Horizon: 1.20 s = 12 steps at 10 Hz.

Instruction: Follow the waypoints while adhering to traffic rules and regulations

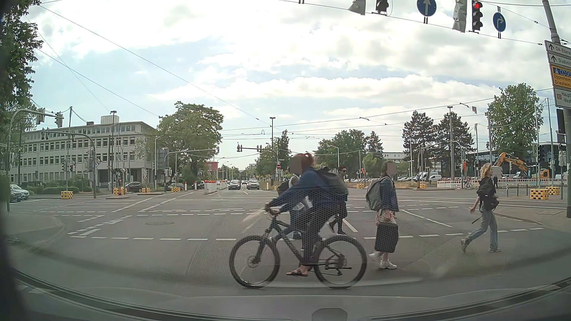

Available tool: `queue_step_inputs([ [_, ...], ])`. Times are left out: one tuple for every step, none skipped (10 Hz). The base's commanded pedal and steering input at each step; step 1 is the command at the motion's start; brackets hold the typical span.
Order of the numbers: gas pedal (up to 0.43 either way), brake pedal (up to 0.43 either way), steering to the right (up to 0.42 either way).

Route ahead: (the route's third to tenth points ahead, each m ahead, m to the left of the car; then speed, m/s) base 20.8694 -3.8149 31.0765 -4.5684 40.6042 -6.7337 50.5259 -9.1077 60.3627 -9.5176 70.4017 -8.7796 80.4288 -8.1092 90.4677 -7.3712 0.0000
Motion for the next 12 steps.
queue_step_inputs([
  [0.0,0.268,0.021],
  [0.0,0.262,0.02],
  [0.0,0.268,0.019],
  [0.0,0.268,0.019],
  [0.0,0.262,0.018],
  [0.0,0.268,0.018],
  [0.0,0.268,0.018],
  [0.0,0.268,0.018],
  [0.0,0.262,0.018],
  [0.0,0.268,0.018],
  [0.0,0.268,0.018],
  [0.0,0.268,0.018],
])
